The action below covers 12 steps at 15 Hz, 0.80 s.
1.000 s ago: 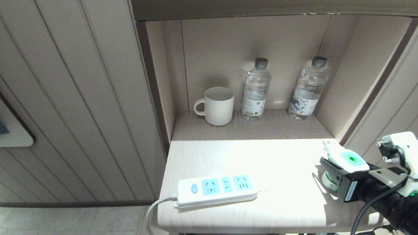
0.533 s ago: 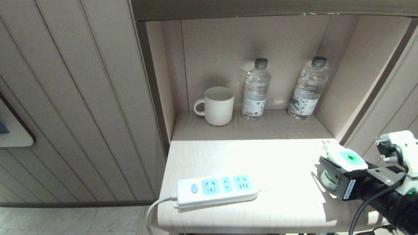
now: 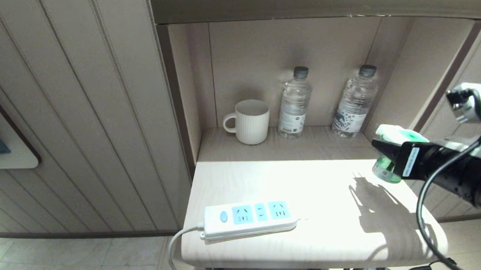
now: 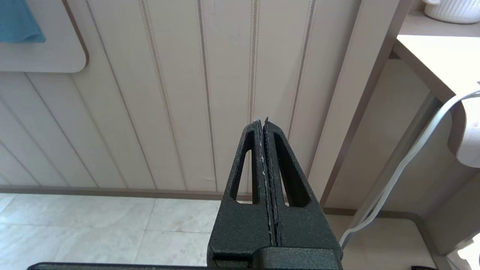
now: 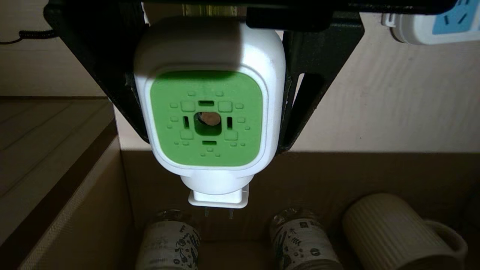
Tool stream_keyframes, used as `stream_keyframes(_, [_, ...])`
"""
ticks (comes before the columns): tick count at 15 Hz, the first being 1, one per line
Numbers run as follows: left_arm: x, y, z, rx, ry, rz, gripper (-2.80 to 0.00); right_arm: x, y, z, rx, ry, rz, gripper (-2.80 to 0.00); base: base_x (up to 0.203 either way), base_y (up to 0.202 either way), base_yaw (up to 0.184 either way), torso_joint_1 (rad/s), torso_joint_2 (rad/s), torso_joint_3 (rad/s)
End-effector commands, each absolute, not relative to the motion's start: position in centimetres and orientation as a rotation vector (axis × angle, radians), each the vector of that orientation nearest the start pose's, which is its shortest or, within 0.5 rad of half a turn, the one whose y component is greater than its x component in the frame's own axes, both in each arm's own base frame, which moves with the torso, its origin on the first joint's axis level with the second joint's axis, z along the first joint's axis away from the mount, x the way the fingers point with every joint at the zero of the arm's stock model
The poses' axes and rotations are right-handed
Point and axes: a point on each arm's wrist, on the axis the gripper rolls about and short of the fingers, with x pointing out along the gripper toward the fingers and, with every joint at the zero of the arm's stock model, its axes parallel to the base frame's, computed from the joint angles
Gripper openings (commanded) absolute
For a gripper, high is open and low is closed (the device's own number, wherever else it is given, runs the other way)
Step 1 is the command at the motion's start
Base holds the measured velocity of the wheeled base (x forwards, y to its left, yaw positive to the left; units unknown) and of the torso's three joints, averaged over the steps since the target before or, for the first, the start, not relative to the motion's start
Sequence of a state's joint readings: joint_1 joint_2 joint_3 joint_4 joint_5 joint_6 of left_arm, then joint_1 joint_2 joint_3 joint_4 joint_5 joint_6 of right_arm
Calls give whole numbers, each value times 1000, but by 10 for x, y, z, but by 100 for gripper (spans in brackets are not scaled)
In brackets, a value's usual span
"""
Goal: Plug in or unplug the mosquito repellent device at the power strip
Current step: Insert the plug into the socket
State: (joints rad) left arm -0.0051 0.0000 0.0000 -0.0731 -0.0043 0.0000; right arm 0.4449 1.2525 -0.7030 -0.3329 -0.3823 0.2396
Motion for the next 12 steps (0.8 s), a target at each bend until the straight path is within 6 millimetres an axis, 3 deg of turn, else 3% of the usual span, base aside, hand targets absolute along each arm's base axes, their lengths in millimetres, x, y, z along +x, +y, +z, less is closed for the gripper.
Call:
stream_keyframes(1, [-23,0,83,0,-72,-9,-280,165,71,267,111,406,32,-280,0,0,0,0,0,0])
stream_keyframes(5, [-23,0,83,0,-71,-9,-280,168,83,298,70,599,97,-280,0,0,0,0,0,0])
stream_keyframes(9, [-23,0,83,0,-71,-9,-280,171,115,327,70,697,226,-280,0,0,0,0,0,0])
stream_keyframes(12, [-23,0,82,0,-67,-9,-280,185,141,340,74,824,304,-280,0,0,0,0,0,0])
